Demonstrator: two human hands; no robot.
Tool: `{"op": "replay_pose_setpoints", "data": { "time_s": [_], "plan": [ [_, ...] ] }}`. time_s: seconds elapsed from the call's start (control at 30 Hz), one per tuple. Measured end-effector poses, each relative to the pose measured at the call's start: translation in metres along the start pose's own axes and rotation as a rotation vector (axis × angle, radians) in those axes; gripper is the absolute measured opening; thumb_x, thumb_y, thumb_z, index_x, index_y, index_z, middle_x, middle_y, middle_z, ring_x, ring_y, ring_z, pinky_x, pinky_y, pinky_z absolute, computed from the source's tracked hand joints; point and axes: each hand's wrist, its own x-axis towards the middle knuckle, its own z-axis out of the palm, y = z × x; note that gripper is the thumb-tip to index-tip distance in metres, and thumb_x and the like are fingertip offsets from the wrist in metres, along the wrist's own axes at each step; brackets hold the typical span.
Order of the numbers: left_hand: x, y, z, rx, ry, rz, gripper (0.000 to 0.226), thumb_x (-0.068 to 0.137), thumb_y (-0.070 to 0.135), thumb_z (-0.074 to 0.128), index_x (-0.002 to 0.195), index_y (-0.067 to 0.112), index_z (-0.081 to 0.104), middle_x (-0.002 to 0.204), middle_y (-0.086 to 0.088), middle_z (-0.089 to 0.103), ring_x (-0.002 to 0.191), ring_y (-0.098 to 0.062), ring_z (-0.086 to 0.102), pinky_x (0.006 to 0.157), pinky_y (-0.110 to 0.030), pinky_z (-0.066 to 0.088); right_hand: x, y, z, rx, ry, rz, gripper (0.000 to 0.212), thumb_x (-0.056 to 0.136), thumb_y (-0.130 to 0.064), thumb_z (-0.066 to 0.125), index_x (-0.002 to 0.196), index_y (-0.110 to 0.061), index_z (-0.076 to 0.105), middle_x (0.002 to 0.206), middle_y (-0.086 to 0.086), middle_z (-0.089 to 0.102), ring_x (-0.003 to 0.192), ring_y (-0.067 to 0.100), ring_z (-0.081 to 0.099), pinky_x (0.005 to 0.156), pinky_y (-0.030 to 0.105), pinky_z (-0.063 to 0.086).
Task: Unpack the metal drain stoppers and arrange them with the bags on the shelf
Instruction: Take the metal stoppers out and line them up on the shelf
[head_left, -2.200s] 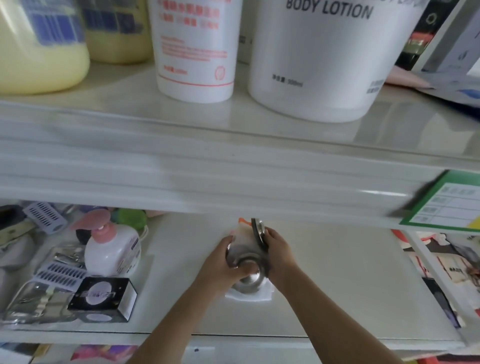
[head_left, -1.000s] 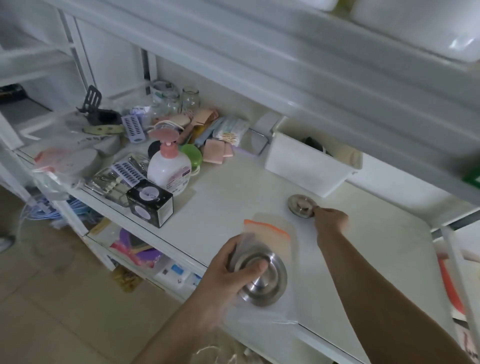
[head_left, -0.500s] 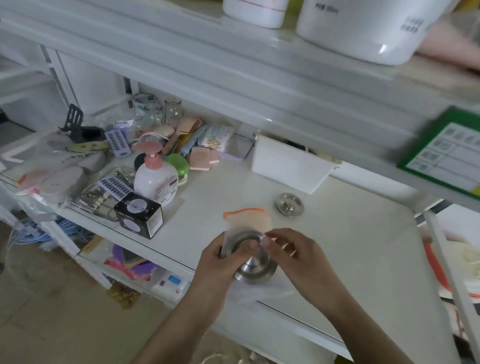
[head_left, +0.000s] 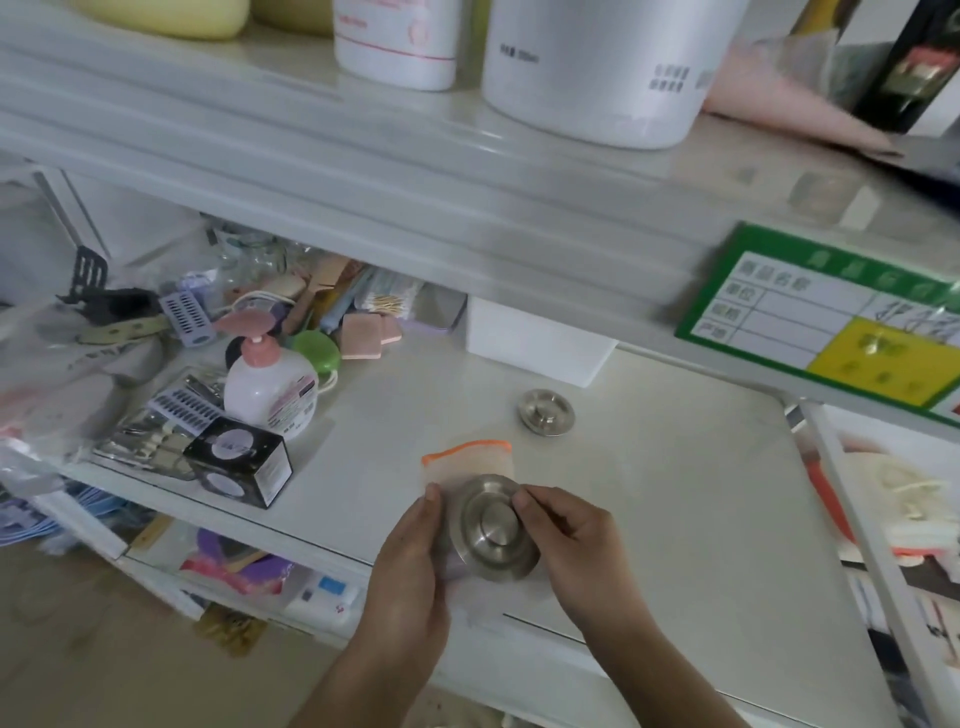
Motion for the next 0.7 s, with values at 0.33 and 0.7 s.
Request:
{"op": "replay_pose_setpoints", "data": {
  "time_s": [0.33, 0.7],
  "plan": [
    [-0.001, 0.010, -0.022, 0.038, 0.098, 0.114, 0.031, 0.083, 0.021, 0.072, 0.104, -0.003, 0.072, 0.116, -0.037, 0.066, 0.093, -0.033, 0.067, 0.095, -0.062, 0.050, 0.075, 0.042, -0.027, 0.143, 0.272, 0.293, 0.013, 0.088, -0.017, 0.071, 0.093, -0.007, 0.080, 0.079, 0.009, 0.075, 0.070, 0.020, 0.060, 0.062, 0.029, 0.041],
    [0.001, 0.014, -0.026, 0.038, 0.060, 0.147, 0.034, 0.082, 0.021, 0.072, 0.104, -0.005, 0.071, 0.115, -0.038, 0.066, 0.094, -0.032, 0.066, 0.097, -0.061, 0.049, 0.123, 0.076, -0.014, -0.438, 0.339, 0.212, 0.032, 0.088, -0.024, 0.063, 0.065, -0.002, 0.068, 0.054, 0.013, 0.057, 0.052, 0.020, 0.043, 0.050, 0.029, 0.032]
  ]
}}
